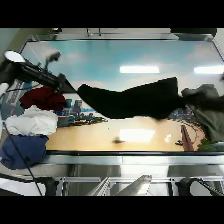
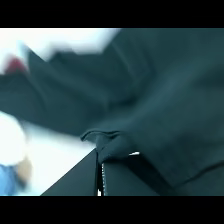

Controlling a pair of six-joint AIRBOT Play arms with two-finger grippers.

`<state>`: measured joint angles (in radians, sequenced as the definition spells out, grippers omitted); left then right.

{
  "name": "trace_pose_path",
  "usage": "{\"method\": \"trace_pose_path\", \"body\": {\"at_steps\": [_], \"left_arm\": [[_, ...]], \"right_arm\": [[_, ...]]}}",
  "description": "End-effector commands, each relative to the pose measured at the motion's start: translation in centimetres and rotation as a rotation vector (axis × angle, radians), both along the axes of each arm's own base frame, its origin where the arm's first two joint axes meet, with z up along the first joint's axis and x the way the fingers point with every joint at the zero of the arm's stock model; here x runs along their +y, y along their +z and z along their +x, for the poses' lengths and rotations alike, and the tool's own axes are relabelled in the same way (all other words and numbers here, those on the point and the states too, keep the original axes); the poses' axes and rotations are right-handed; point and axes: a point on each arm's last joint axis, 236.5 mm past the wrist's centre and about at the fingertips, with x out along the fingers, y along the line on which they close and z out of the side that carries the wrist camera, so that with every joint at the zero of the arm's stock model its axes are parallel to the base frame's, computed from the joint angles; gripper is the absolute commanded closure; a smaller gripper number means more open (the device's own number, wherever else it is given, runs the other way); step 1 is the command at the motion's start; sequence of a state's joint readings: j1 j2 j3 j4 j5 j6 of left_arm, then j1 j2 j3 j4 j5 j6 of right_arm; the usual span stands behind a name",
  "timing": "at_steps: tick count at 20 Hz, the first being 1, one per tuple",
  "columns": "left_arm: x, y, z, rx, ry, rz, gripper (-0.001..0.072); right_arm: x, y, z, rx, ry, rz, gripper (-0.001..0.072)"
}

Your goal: Fold the shirts.

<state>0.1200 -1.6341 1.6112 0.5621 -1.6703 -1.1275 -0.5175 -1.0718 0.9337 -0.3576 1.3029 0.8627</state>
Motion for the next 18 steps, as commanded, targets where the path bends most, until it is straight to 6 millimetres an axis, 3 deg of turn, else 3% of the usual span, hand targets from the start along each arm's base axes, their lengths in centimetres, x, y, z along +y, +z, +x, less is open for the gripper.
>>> {"method": "trace_pose_path", "body": {"at_steps": [1,2,3,4,5,7,9,12,16,18], "left_arm": [[-1.3,20.9,-4.2,-0.466,-0.038,-0.551,0.0694],[-0.7,26.1,-6.5,-0.607,-0.045,-0.667,0.0695],[0.2,31.0,-9.2,-0.750,-0.036,-0.770,0.0695],[1.1,34.7,-11.7,-0.864,-0.020,-0.835,0.0694],[1.9,37.7,-14.3,-0.985,0.003,-0.863,0.0694],[2.9,41.2,-17.9,-1.174,0.088,-0.801,0.0694],[3.8,42.8,-19.3,-1.314,0.222,-0.655,0.0693],[5.8,43.1,-18.8,-1.396,0.418,-0.426,0.0692],[7.3,40.3,-16.1,-1.330,0.495,-0.246,0.0691],[5.9,37.9,-14.5,-1.232,0.400,-0.267,0.0691]], "right_arm": [[0.9,22.0,-4.3,-0.534,-0.031,-0.038,0.0698],[1.1,26.9,-6.3,-0.663,-0.069,-0.085,0.0698],[1.4,31.0,-8.2,-0.778,-0.118,-0.152,0.0698],[1.5,34.1,-9.9,-0.870,-0.180,-0.220,0.0698],[1.8,37.1,-11.5,-0.959,-0.245,-0.282,0.0698],[2.0,41.2,-14.2,-1.088,-0.374,-0.375,0.0698],[1.8,43.5,-15.7,-1.161,-0.467,-0.409,0.0698],[1.4,43.2,-15.3,-1.146,-0.461,-0.407,0.0698],[0.7,41.6,-13.5,-1.088,-0.386,-0.363,0.0697],[0.3,40.5,-12.3,-1.059,-0.320,-0.330,0.0697]]}}
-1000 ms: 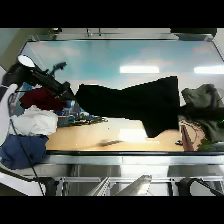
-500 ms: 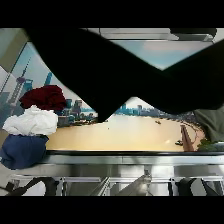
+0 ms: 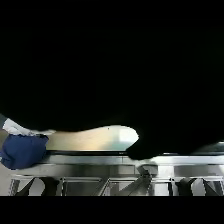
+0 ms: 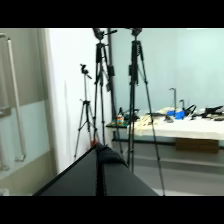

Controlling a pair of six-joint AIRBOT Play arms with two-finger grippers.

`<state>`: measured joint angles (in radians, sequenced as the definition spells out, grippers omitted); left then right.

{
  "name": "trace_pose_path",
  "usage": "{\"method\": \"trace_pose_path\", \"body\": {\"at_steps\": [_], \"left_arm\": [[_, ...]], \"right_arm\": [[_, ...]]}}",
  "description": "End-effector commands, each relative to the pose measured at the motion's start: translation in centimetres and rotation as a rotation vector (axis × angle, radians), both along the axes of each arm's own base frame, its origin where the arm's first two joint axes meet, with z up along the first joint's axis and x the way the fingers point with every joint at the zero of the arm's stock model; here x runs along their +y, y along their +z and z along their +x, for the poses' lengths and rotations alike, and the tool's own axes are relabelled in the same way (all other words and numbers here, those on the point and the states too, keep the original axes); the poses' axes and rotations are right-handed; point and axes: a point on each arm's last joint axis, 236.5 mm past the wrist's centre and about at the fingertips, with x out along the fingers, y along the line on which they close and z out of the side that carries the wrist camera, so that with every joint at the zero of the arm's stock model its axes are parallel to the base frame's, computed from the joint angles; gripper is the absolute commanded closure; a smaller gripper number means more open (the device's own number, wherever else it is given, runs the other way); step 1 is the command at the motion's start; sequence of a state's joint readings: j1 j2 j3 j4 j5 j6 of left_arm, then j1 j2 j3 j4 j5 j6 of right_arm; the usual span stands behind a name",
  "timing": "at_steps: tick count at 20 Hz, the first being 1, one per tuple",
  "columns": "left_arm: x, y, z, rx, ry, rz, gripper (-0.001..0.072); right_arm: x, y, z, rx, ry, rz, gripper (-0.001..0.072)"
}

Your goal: Fold the shirts.

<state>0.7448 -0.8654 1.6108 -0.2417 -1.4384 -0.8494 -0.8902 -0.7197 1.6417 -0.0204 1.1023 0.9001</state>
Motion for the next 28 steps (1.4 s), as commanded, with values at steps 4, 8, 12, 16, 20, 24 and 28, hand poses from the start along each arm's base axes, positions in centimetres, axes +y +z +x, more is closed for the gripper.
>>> {"method": "trace_pose_path", "body": {"at_steps": [4,8,12,16,20,24,28], "left_arm": [[-3.5,-7.9,6.3,0.266,-0.126,0.112,0.0693],[-4.7,-13.2,11.8,0.440,-0.142,0.128,0.0693],[-4.6,-21.5,19.6,0.641,-0.143,0.107,0.0692],[-1.7,-32.9,29.0,0.783,-0.009,0.083,0.0692],[0.3,-42.0,35.3,0.833,0.049,0.099,0.0693],[1.5,-43.9,38.8,0.806,0.066,0.101,0.0299],[4.0,-40.4,37.5,0.859,0.011,0.055,-0.0008]], "right_arm": [[-0.3,-2.9,2.7,0.093,0.126,-0.031,0.0698],[-3.3,-7.7,7.1,0.265,0.073,-0.049,0.0697],[-4.5,-18.0,17.6,0.519,0.172,0.042,0.0697],[-4.2,-31.6,30.8,0.698,0.155,0.139,0.0697],[-4.4,-42.3,38.8,0.736,0.070,0.280,0.0696],[-5.3,-43.7,41.2,0.693,0.064,0.327,0.0226],[-6.1,-39.1,38.2,0.662,0.171,0.297,0.0266]]}}
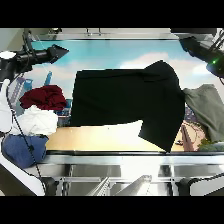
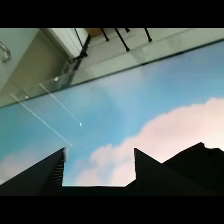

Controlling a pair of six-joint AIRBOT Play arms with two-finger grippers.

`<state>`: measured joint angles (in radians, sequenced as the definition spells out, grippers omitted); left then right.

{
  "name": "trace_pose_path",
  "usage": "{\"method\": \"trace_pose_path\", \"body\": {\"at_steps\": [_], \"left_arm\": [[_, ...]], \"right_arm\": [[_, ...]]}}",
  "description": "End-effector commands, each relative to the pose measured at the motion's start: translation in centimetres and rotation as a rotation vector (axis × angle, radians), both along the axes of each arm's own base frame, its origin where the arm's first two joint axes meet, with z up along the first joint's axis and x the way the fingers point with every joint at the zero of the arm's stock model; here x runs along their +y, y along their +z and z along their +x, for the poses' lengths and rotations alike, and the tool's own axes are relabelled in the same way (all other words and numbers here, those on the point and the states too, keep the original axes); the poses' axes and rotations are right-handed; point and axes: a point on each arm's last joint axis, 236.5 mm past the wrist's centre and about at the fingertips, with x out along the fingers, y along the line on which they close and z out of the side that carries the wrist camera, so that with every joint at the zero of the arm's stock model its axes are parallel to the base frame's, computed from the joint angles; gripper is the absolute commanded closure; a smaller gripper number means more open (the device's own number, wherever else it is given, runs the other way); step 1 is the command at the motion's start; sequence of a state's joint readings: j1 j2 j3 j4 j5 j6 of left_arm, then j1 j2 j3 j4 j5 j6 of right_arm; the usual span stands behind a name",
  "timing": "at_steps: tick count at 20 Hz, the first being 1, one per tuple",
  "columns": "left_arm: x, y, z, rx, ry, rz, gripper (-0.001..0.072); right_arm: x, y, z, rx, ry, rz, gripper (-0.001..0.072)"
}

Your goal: Fold the shirts.

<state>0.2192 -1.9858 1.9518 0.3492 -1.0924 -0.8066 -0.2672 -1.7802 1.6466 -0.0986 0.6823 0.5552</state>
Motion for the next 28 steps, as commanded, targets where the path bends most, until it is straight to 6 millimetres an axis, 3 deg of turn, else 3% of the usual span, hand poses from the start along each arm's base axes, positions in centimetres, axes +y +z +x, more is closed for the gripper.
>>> {"method": "trace_pose_path", "body": {"at_steps": [1,2,4,5,8,11,14,15,16,17,19,20,21,25,28], "left_arm": [[2.0,1.0,-1.9,0.115,-0.040,-0.037,-0.0007],[2.8,0.4,-3.4,0.193,-0.053,-0.021,0.0030],[3.6,-1.4,-6.5,0.324,-0.079,0.008,0.0112],[3.7,-2.1,-7.9,0.382,-0.088,-0.003,0.0202],[2.4,-4.2,-12.0,0.511,-0.127,-0.032,0.0715],[1.8,-7.9,-17.4,0.665,-0.135,0.045,0.0716],[1.5,-10.6,-23.0,0.777,-0.128,0.110,0.0713],[1.4,-11.3,-24.8,0.812,-0.128,0.127,0.0671],[1.6,-12.2,-26.4,0.843,-0.120,0.152,0.0420],[1.8,-13.1,-27.8,0.874,-0.107,0.176,0.0368],[1.8,-14.3,-29.0,0.893,-0.082,0.191,0.0368],[1.8,-15.0,-29.2,0.899,-0.068,0.189,0.0265],[1.9,-15.7,-29.1,0.907,-0.040,0.186,-0.0011],[1.5,-17.8,-28.8,0.942,-0.031,0.177,-0.0006],[0.0,-20.0,-29.4,0.999,-0.077,0.177,0.0011]], "right_arm": [[-0.4,2.7,-2.9,0.000,0.108,0.044,0.0519],[-1.0,2.8,-4.2,0.044,0.130,0.059,0.0657],[-2.5,1.7,-6.7,0.167,0.147,0.069,0.0697],[-3.0,1.0,-8.0,0.229,0.163,0.072,0.0697],[-2.3,-2.3,-12.3,0.418,0.243,0.108,0.0697],[-1.0,-6.6,-17.6,0.599,0.299,0.125,0.0698],[-2.2,-10.4,-22.0,0.710,0.222,0.134,0.0697],[-3.1,-11.5,-23.2,0.733,0.181,0.132,0.0697],[-3.7,-12.1,-24.1,0.743,0.156,0.143,0.0697],[-3.9,-12.6,-24.9,0.755,0.142,0.165,0.0697],[-3.8,-13.4,-25.7,0.767,0.150,0.172,0.0697],[-3.5,-13.6,-26.0,0.773,0.156,0.177,0.0697],[-3.3,-13.7,-26.1,0.776,0.167,0.176,0.0696],[-3.0,-13.7,-26.3,0.781,0.178,0.179,0.0697],[-3.0,-13.7,-26.3,0.776,0.181,0.174,0.0697]]}}
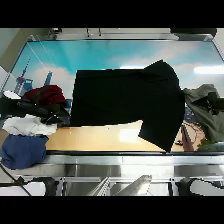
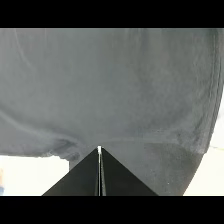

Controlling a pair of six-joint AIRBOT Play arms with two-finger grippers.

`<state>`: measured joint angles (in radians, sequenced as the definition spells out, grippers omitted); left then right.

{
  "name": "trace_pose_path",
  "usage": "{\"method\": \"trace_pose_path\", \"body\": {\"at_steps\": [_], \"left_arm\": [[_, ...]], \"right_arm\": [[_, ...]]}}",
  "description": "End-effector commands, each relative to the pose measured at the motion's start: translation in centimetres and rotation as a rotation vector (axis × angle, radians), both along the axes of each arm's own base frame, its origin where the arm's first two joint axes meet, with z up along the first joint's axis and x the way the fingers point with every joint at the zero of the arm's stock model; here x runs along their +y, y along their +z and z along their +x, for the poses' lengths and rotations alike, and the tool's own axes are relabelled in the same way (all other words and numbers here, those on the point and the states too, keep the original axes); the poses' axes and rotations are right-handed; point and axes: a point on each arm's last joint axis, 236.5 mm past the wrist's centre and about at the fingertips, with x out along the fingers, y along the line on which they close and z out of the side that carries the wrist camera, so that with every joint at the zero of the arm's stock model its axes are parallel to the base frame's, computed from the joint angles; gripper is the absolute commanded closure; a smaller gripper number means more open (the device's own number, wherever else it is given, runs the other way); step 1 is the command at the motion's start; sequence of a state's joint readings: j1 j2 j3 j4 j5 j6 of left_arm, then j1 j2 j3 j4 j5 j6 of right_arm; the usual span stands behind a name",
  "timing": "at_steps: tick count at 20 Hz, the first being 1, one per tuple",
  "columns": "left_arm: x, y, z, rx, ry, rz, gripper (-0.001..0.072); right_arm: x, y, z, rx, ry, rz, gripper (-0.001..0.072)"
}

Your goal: Fold the shirts.

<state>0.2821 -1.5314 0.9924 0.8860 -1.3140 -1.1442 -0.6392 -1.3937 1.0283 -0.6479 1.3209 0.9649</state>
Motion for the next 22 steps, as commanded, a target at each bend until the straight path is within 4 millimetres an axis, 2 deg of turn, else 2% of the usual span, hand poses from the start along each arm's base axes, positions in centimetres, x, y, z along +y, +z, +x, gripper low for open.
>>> {"method": "trace_pose_path", "body": {"at_steps": [1,4,7,8,10,11,12,13,14,16,17,18,22], "left_arm": [[-1.5,-2.7,-0.5,0.055,-0.029,-0.002,0.0011],[-4.0,-3.6,0.9,0.020,-0.023,-0.049,0.0011],[-5.2,-2.8,1.6,-0.002,-0.018,-0.101,0.0016],[-5.3,-2.4,1.6,-0.003,-0.029,-0.111,0.0170],[-5.6,-1.0,1.5,-0.011,-0.082,-0.143,0.0586],[-5.7,-0.3,1.7,-0.026,-0.109,-0.153,0.0700],[-5.7,0.4,2.0,-0.035,-0.121,-0.159,0.0693],[-5.7,0.8,2.2,-0.043,-0.129,-0.162,0.0693],[-5.7,1.1,2.4,-0.050,-0.133,-0.162,0.0693],[-5.6,1.4,2.8,-0.062,-0.134,-0.160,0.0693],[-5.6,1.4,2.9,-0.064,-0.133,-0.159,0.0693],[-5.6,1.4,2.9,-0.066,-0.132,-0.157,0.0693],[-5.4,1.2,3.1,-0.072,-0.129,-0.145,0.0693]], "right_arm": [[0.1,-0.1,-0.2,-0.001,0.010,-0.003,0.0697],[0.2,-0.1,-0.3,0.000,0.014,0.000,0.0697],[0.2,-0.1,-0.4,0.002,0.018,0.003,0.0696],[0.1,-0.1,-0.4,0.003,0.014,0.003,0.0696],[-0.3,-0.1,-0.5,0.002,0.007,0.000,0.0696],[-0.7,-0.2,-0.7,0.007,0.000,-0.003,0.0688],[-1.0,-0.4,-0.9,0.020,-0.010,-0.008,0.0631],[-1.2,-0.7,-1.1,0.031,-0.010,-0.018,0.0489],[-1.5,-1.2,-1.4,0.053,-0.010,-0.033,0.0459],[-1.9,-2.4,-2.1,0.106,-0.009,-0.050,0.0457],[-2.0,-3.3,-2.5,0.139,-0.010,-0.050,0.0382],[-2.2,-4.2,-2.8,0.170,-0.011,-0.047,0.0272],[-2.4,-7.5,-2.8,0.247,-0.033,-0.007,0.0259]]}}
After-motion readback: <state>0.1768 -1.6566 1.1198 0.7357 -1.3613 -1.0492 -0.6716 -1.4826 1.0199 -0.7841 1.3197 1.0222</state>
